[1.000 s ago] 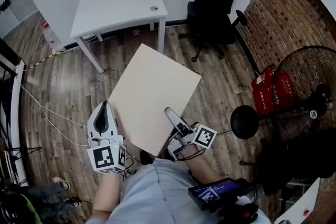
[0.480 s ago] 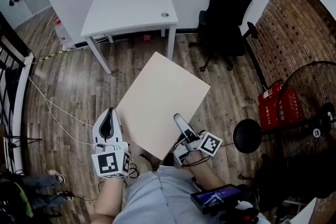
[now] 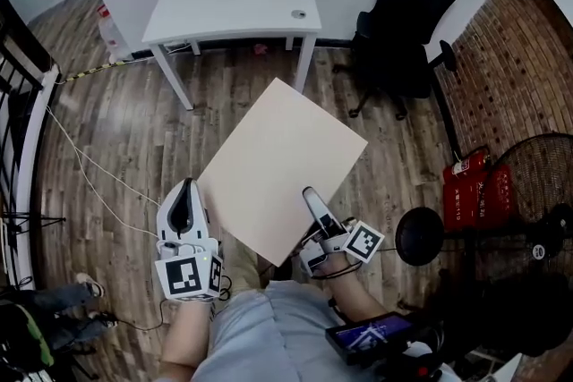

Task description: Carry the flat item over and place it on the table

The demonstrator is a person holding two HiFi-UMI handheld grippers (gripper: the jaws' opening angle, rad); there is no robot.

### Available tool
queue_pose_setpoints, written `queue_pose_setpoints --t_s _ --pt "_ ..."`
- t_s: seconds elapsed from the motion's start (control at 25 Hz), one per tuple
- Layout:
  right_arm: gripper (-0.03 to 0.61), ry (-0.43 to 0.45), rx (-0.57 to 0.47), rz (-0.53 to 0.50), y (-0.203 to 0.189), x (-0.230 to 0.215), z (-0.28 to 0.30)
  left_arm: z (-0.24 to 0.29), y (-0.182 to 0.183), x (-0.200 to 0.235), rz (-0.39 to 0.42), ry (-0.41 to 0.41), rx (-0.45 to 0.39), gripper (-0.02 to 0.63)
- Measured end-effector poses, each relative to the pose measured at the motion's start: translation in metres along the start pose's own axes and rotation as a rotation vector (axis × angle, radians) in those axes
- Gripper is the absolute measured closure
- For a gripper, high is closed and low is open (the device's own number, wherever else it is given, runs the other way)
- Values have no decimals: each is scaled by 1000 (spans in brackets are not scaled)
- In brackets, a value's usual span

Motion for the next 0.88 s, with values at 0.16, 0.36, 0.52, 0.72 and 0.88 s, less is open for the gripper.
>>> queue_pose_setpoints --t_s 0.16,0.36,0.52,0.72,0.88 --pt "282 -8 -4 7 8 -2 40 32 -1 28 -6 -6 3 604" --pt "282 -11 -19 10 21 -2 107 84 -2 78 -3 -10 -3 604" --pt "284 -21 -37 22 31 2 158 123 3 114 0 -26 -8 604" --pt "284 -22 -66 30 43 13 210 159 13 153 14 -45 -25 604" --pt "285 -33 -92 43 49 18 241 179 20 178 22 -64 -47 604"
Point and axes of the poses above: the fingertips, and each gripper's own axes: z forward along the fingers, x to its left, y out of its top, the point moved 1 cm from there along -z, backward along the fingers, and after that the axes turned 13 degrees about -y, right-handed, at the moved point
